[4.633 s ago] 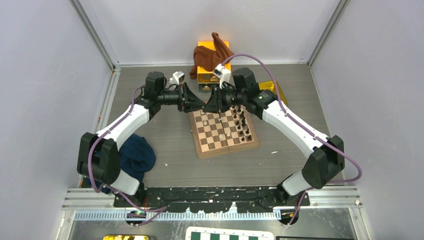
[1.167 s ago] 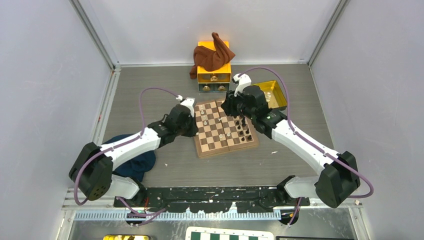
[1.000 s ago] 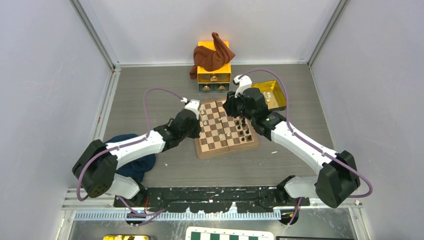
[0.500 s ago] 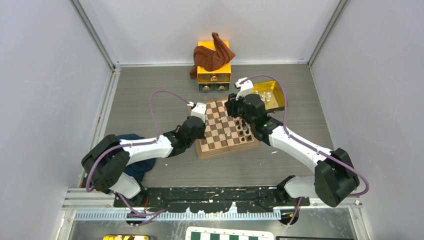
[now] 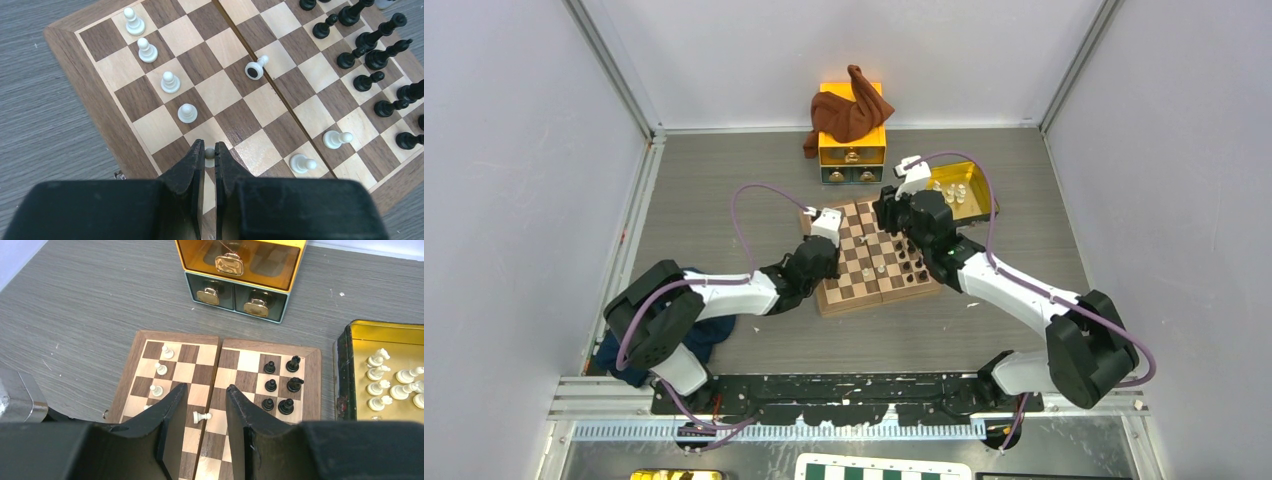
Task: Set up the chess pieces on the board
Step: Place the chess piece on the chessboard.
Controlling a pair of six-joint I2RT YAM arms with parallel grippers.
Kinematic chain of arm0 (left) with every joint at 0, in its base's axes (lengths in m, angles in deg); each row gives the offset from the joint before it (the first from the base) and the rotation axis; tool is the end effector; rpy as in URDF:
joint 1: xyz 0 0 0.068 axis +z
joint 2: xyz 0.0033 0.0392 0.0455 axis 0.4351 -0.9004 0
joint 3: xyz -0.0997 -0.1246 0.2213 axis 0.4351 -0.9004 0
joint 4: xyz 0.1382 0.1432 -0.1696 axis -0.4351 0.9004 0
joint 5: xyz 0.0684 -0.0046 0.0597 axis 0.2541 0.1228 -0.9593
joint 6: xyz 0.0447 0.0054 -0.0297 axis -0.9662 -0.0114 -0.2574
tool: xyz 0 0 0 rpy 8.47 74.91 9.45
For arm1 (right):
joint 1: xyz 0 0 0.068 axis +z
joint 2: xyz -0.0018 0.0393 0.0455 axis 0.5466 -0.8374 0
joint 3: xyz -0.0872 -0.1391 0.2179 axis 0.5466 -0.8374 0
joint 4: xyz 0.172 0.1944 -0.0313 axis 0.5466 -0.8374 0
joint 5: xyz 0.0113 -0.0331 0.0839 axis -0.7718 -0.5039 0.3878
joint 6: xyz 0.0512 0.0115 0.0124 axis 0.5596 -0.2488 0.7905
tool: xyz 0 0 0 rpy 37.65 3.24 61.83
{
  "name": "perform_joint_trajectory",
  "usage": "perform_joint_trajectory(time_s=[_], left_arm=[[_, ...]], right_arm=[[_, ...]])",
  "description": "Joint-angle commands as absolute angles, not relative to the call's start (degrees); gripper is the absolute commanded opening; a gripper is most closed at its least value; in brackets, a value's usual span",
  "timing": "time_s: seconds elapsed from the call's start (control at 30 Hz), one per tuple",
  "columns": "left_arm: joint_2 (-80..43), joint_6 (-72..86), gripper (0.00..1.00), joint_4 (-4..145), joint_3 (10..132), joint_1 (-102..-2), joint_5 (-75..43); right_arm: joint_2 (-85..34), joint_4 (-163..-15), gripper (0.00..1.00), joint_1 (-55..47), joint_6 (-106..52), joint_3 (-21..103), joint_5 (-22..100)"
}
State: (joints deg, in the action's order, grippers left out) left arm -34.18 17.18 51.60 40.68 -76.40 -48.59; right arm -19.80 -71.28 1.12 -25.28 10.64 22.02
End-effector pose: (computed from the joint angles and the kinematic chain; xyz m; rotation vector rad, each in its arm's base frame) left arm 0.2165 -0.2406 0.1789 0.2530 2.0261 -0.3556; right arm 0.2527 0.1653 0.2732 -0.2915 1.7931 0.3940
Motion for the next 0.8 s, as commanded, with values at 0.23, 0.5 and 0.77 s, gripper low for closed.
perform_joint_trajectory(time_s=[0.23, 0.5, 0.77], left_arm=[[-36.98, 15.37, 0.0, 43.39, 41.15, -76.68, -50.72], [-37.79, 14.99, 0.0, 42.18, 40.9, -76.68, -51.3], [-38.64, 15.3, 0.0, 41.64, 40.62, -76.68, -51.47]], right_arm=[[-21.52, -65.58, 0.4, 0.98, -25.99, 10.97, 21.14], [-22.17, -65.31, 0.4, 0.97, -26.21, 10.92, 21.18], [-22.46, -65.41, 0.4, 0.95, -26.18, 10.79, 21.32]])
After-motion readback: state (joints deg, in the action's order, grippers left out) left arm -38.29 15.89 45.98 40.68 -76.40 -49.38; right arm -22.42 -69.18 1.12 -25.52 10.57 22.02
